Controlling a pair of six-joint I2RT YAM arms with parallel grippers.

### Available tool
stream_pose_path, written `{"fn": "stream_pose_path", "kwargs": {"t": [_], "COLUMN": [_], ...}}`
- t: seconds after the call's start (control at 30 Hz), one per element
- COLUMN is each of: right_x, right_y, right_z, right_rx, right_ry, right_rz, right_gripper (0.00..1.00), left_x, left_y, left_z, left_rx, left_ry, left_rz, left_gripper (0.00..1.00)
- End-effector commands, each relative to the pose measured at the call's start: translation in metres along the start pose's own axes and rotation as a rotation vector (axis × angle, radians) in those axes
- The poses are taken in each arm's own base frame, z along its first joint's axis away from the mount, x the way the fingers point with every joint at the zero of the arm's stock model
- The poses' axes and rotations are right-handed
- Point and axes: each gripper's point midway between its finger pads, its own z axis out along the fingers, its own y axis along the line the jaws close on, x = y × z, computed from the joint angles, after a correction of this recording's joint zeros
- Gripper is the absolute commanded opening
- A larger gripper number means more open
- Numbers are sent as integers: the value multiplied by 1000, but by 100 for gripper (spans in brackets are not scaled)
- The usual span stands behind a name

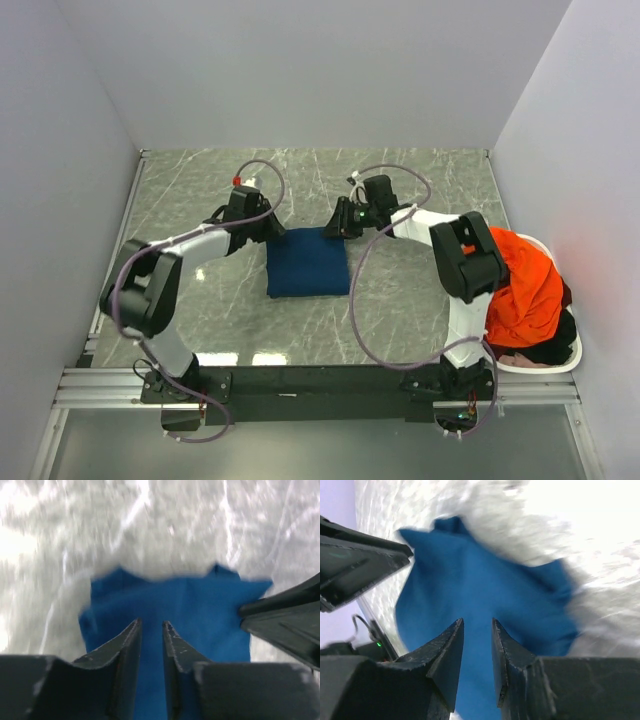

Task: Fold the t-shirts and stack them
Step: Fold the tshirt

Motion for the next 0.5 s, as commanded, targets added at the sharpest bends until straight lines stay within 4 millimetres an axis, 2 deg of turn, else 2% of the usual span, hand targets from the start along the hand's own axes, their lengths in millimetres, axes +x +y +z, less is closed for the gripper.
{"fn": "stream_pose_path", "kwargs": {"t": [0.0,0.03,0.07,0.13,0.23,0.33,0.4,0.43,0.47], "right_x": [-39,-42,-38,-44,-42,-44,-47,-47,-53], "right_y": [-1,-8,-22,-31,-46,-46,-38,-35,-25], "right_z": [8,11,20,23,26,17,7,3,-7], "right_rx": [-148,-152,-143,-153,-145,-148,-139,-131,-137], "right_ry": [-90,-94,-80,-93,-96,-110,-116,-118,-136], "right_rz": [84,109,149,191,241,257,240,232,208], "right_gripper": [36,36,35,35,35,35,35,35,35], "left_x": [-40,-42,-37,-27,-19,-25,-38,-54,-59], "left_y": [-8,0,9,23,29,31,27,20,18], "left_z": [25,32,45,64,74,69,55,43,36], "left_rx": [70,66,52,7,-8,-29,-49,-53,-58], "left_ry": [-101,-98,-76,-34,3,-16,-44,-89,-100], "left_rz": [-24,-37,-41,-43,-38,-29,-10,0,8], "left_gripper": [27,27,27,27,27,30,34,37,40]}}
